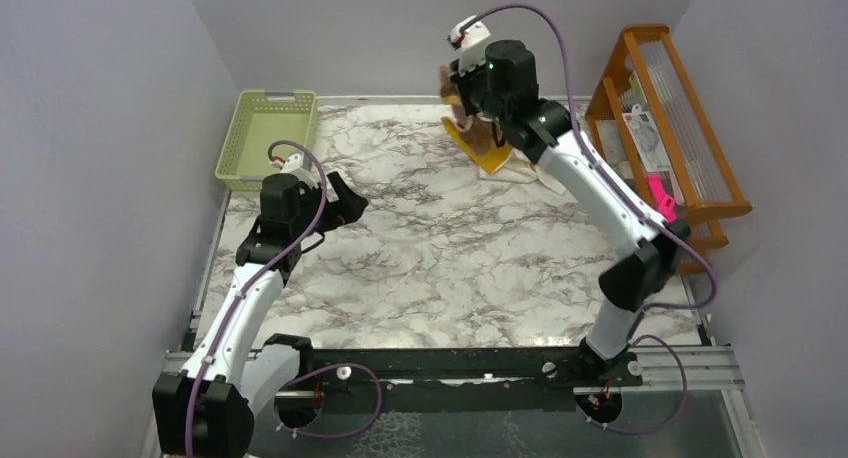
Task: Roll the towels
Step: Move the towel to the center of the board, then move the towel to the corner of the board.
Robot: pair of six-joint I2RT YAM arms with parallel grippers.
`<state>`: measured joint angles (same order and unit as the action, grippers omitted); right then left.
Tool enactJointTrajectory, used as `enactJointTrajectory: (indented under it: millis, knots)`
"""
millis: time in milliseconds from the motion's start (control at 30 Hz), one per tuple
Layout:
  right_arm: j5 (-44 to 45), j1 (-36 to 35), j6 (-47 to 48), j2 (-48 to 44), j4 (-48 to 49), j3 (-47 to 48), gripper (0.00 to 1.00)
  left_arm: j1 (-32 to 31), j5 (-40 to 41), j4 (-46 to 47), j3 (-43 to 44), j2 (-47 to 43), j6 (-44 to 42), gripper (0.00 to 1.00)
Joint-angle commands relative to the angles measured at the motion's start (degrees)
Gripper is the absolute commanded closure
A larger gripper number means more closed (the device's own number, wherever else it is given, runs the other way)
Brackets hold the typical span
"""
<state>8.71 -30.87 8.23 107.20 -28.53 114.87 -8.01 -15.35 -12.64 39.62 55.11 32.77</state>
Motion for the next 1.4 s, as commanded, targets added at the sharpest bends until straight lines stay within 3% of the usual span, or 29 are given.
enactJointTrajectory:
  millis: [0, 67, 100, 167, 200, 267, 400, 567, 633, 733, 833, 1000, 1167, 1267, 1333, 1367]
  knots:
    - [-9.99, -10.9, -2.14, -17.32, 9.31, -13.7, 0.96, -0.34, 3.46, -0.39, 3.53, -4.34, -1.86, 0.08]
    - [-15.97, -11.3, -6.34, -25.45, 17.4, -21.62, 0.91, -0.34, 3.01, 0.23, 3.14, -5.1, -0.82, 0.08]
    - [-14.96, -11.24, -6.84, -28.3, 20.42, -24.61, 0.8, -0.34, 2.39, 0.83, 2.73, -5.2, -0.16, 0.08]
    - [-8.22, -11.03, -4.81, -31.12, 22.82, -27.89, 0.33, -0.34, 1.38, 1.94, 1.53, -4.96, 1.05, 0.08]
    - [-4.2, -10.5, -3.52, -30.9, 22.7, -28.75, 0.16, -0.42, 0.92, 2.53, 0.87, -4.39, 1.82, 0.08]
    - [-0.46, -5.96, -4.79, -27.43, 18.78, -28.08, 0.06, -0.4, 0.03, 3.73, -0.4, -3.31, 3.63, 0.08]
    - [-11.28, 11.99, -15.68, -18.29, 17.02, -31.13, 0.08, -0.52, -1.39, 5.69, -2.4, -1.27, 5.92, 0.09]
    - [-2.56, 15.93, -13.72, 0.8, 8.84, -23.61, 0.14, -0.86, -1.56, 5.19, -3.28, -1.63, 6.04, 0.1]
    - [-3.73, 15.93, -12.37, 4.97, 7.97, -21.64, 0.23, -0.87, -1.16, 4.77, -3.52, -1.94, 5.9, 0.1]
    - [-5.83, 15.93, -11.92, 9.48, 8.17, -19.76, 0.53, -0.95, -0.95, 4.53, -3.67, -1.6, 5.81, 0.1]
    - [-6.19, 16.0, -11.64, 14.54, 6.23, -16.27, 0.64, -0.95, -0.72, 4.12, -3.6, -1.2, 5.73, 0.1]
    - [-6.9, 18.56, -11.24, 23.84, 3.78, -8.55, 0.64, -0.98, 2.2, 1.34, -3.2, 1.35, 5.71, 0.1]
    - [-9.74, 24.58, -11.97, 37.38, -3.94, 12.29, 0.62, -0.95, 1.28, 0.53, -3.15, 4.55, 6.03, 0.12]
    - [-9.63, 25.66, -11.9, 41.5, -10.04, 25.37, 0.51, -0.95, 3.07, -1.17, -2.28, 5.29, 5.68, 0.12]
    - [-13.48, 24.9, -11.19, 36.4, -8.42, 21.88, 0.38, -0.89, 5.34, -2.43, -1.66, 6.03, 5.15, 0.12]
    - [-14.71, 23.57, -10.57, 30.8, -4.22, 14.99, 0.33, -0.87, 6.51, -2.85, -1.42, 6.51, 4.77, 0.12]
